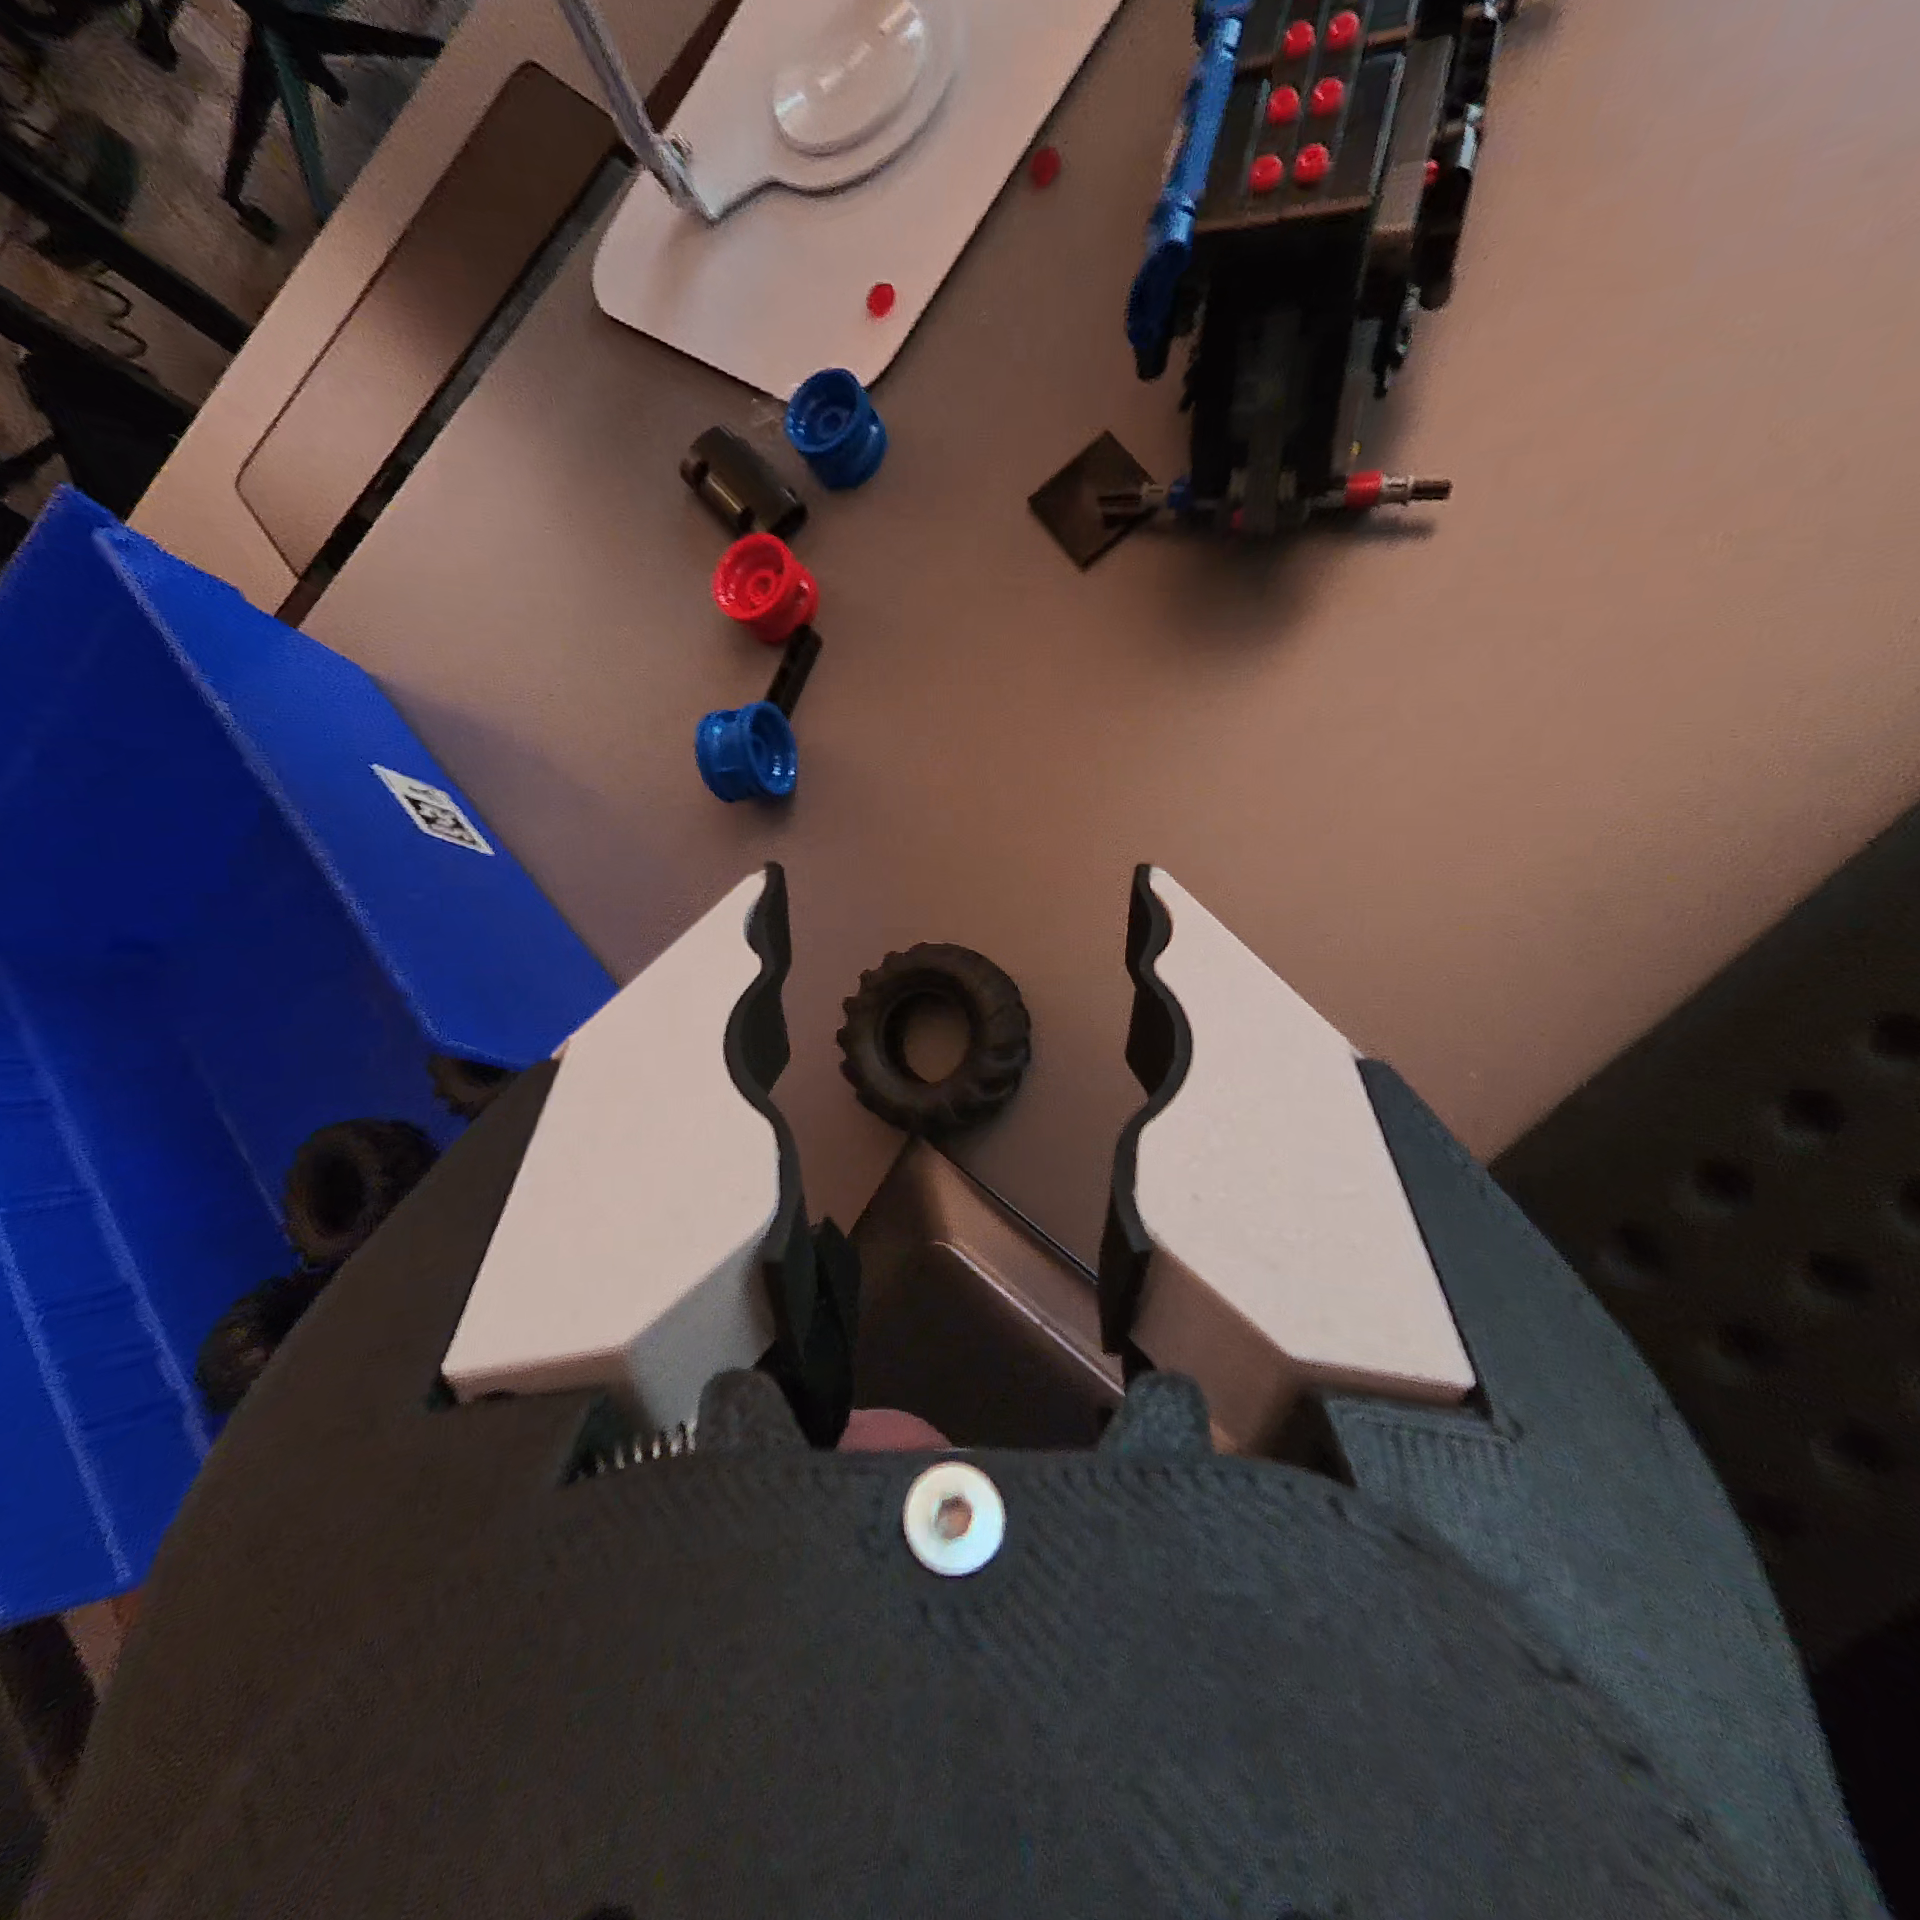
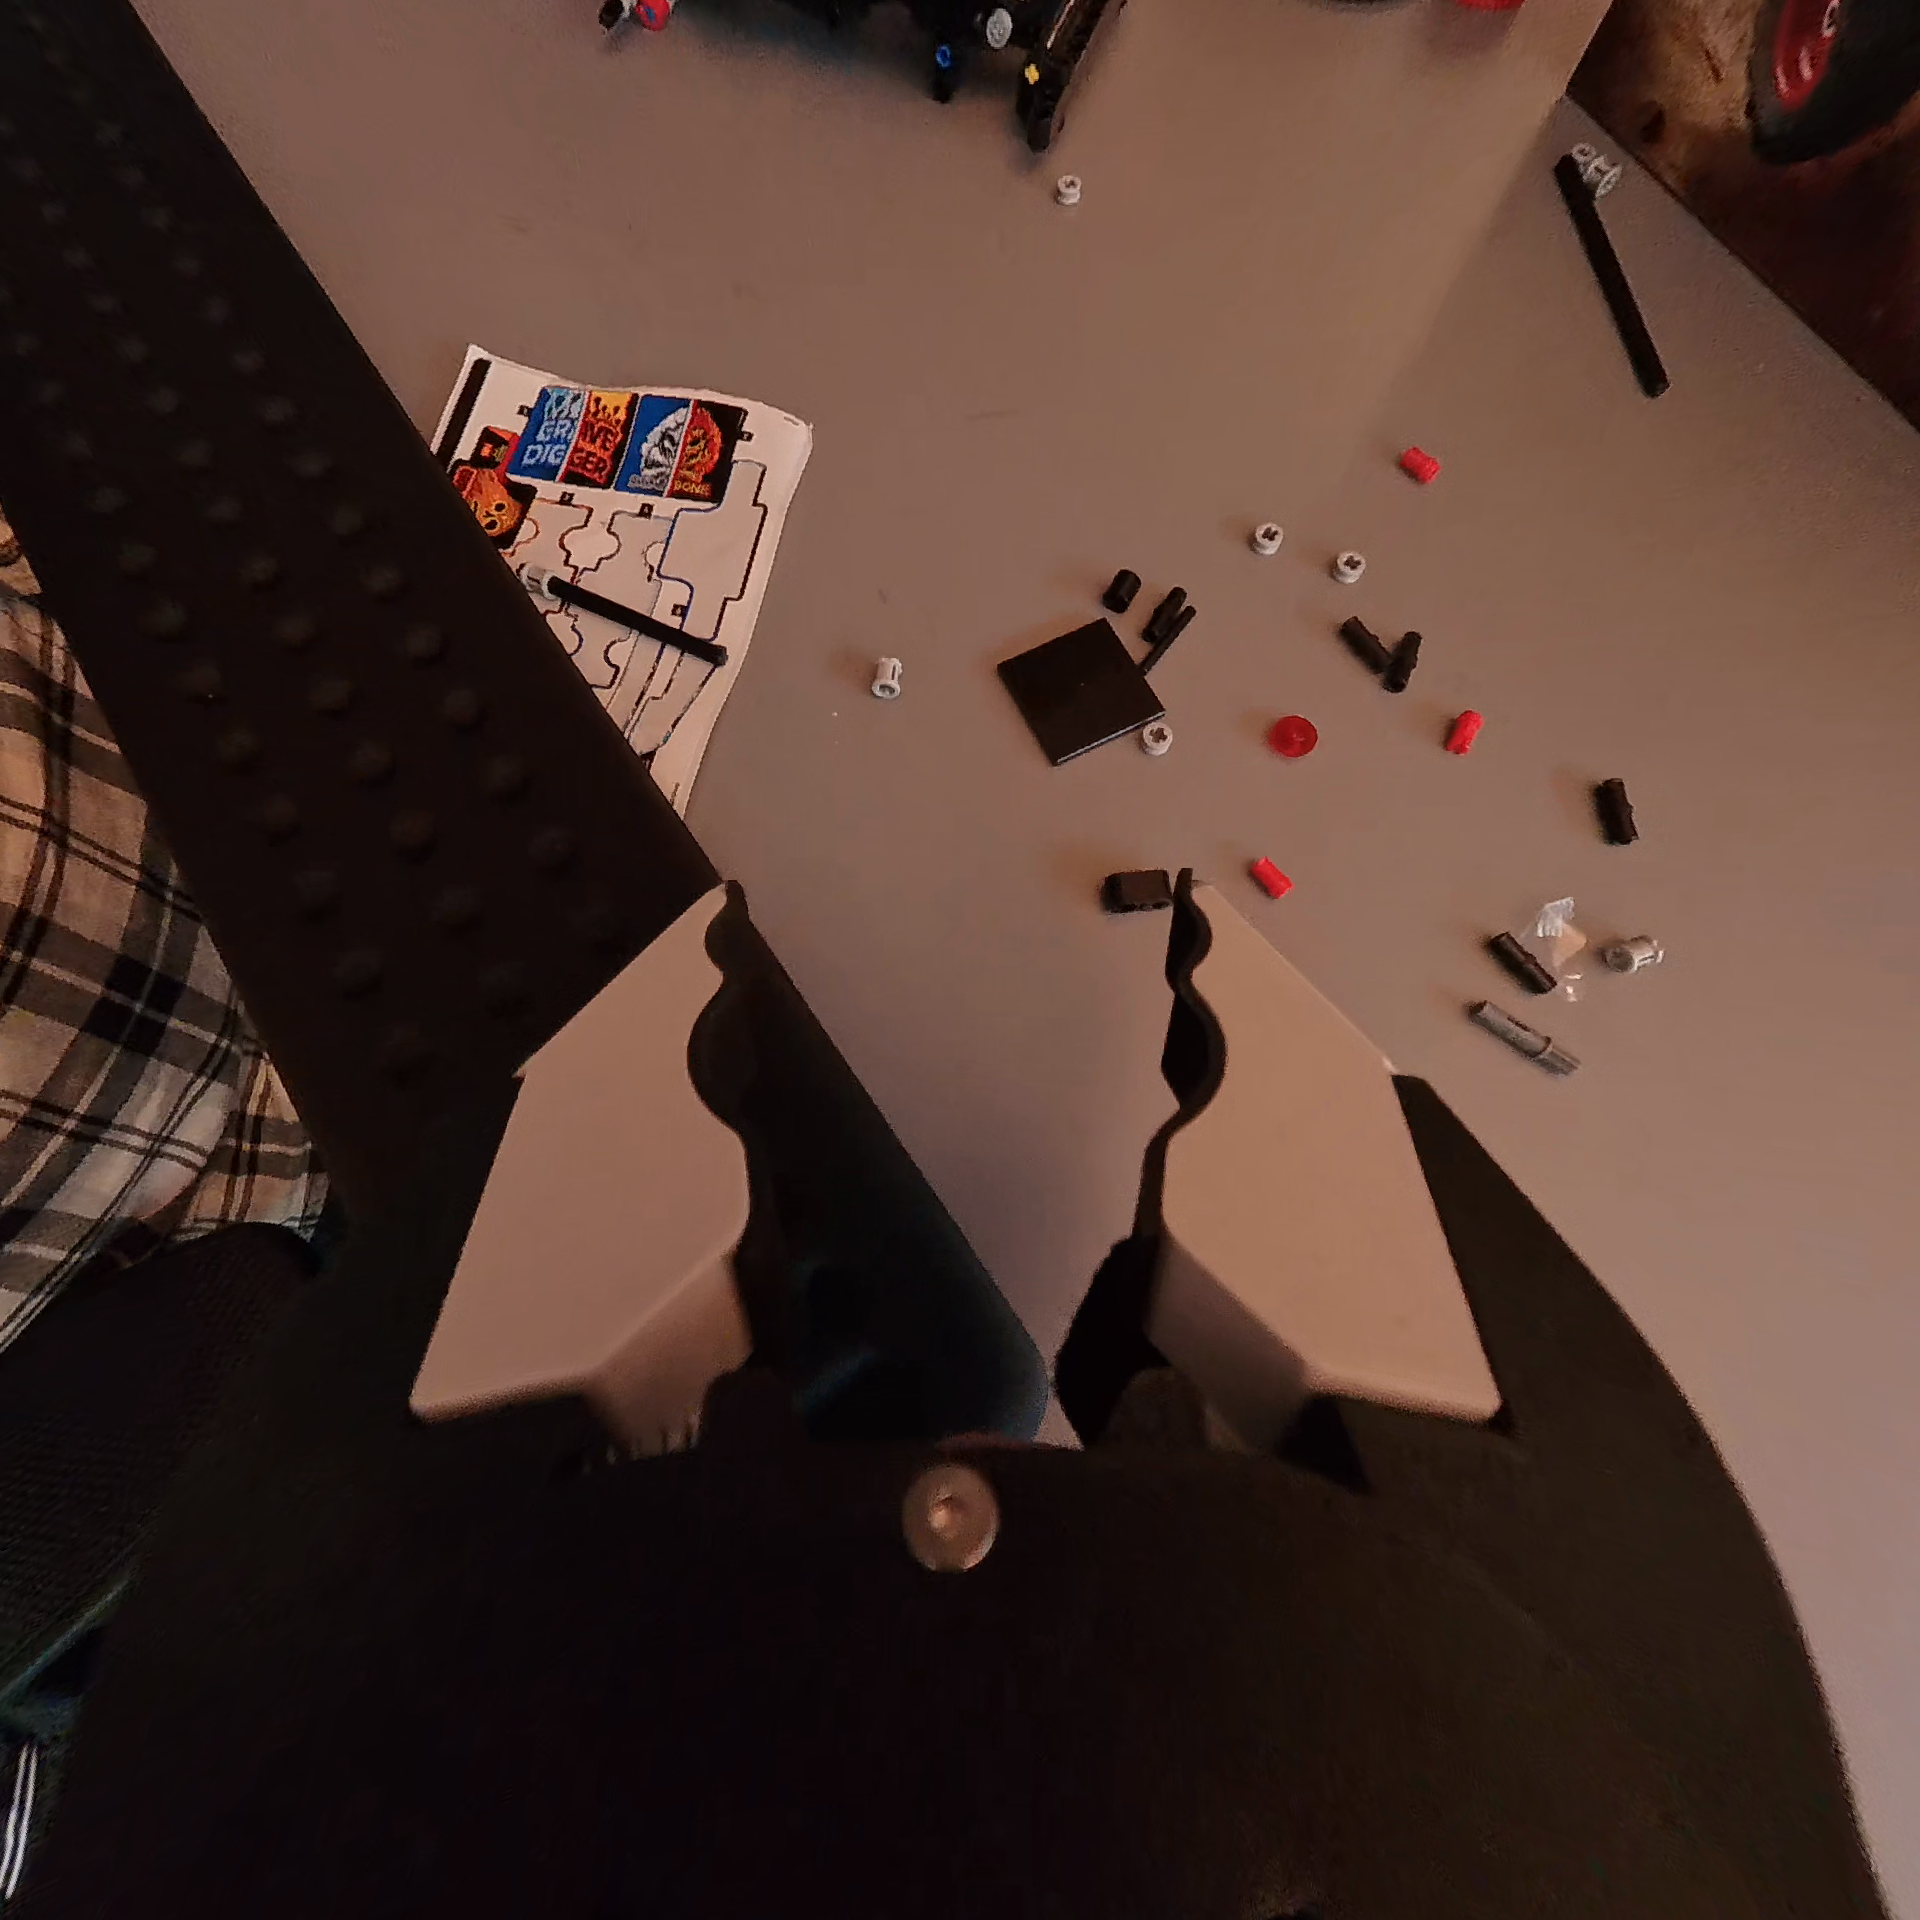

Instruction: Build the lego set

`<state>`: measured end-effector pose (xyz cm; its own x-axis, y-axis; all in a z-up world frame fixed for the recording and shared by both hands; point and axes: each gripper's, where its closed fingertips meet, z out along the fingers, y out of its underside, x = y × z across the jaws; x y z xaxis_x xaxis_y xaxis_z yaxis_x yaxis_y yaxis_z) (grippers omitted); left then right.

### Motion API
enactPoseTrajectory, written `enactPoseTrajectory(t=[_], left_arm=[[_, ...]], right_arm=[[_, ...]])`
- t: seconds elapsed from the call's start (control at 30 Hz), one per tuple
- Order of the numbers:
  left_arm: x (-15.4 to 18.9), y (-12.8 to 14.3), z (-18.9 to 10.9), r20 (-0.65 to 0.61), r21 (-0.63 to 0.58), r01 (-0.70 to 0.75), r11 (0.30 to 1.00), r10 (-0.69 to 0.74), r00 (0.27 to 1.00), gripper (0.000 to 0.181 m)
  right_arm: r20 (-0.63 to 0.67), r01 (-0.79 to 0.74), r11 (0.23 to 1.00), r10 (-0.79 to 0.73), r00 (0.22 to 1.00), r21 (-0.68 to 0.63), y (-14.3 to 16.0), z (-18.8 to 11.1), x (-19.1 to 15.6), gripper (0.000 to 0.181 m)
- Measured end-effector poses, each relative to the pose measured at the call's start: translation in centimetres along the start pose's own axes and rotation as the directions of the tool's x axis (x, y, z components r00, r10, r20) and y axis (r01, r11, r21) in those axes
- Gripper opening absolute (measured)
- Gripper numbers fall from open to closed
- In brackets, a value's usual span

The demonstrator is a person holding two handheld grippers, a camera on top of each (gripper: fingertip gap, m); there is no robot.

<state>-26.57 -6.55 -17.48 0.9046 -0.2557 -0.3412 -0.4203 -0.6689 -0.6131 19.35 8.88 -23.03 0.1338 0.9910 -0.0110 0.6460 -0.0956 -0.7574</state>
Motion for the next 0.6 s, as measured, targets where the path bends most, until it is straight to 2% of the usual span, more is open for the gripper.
enactPoseTrajectory(t=[0.13,0.27,0.47,0.6], left_arm=[[3.9,-0.4,1.5,-0.107,-0.021,-0.078,0.997,0.075,0.991,0.064],[7.9,-1.7,3.8,-0.204,-0.010,-0.138,0.990,0.133,0.970,0.065],[14.3,-2.5,5.5,-0.374,0.008,-0.210,0.978,0.198,0.906,0.066],[18.3,-2.2,5.0,-0.521,0.024,-0.183,0.983,0.168,0.837,0.068]], right_arm=[[0.059,-0.005,0.999,0.007,0.998,-0.042,1.1,0.1,-1.2,0.081],[0.135,-0.005,0.996,0.017,0.991,-0.088,2.4,0.8,-3.2,0.073],[0.163,-0.011,0.999,0.018,0.986,-0.048,2.6,0.7,-4.6,0.083],[0.181,0.024,0.999,-0.015,0.983,-0.044,2.7,1.1,-5.3,0.105]])
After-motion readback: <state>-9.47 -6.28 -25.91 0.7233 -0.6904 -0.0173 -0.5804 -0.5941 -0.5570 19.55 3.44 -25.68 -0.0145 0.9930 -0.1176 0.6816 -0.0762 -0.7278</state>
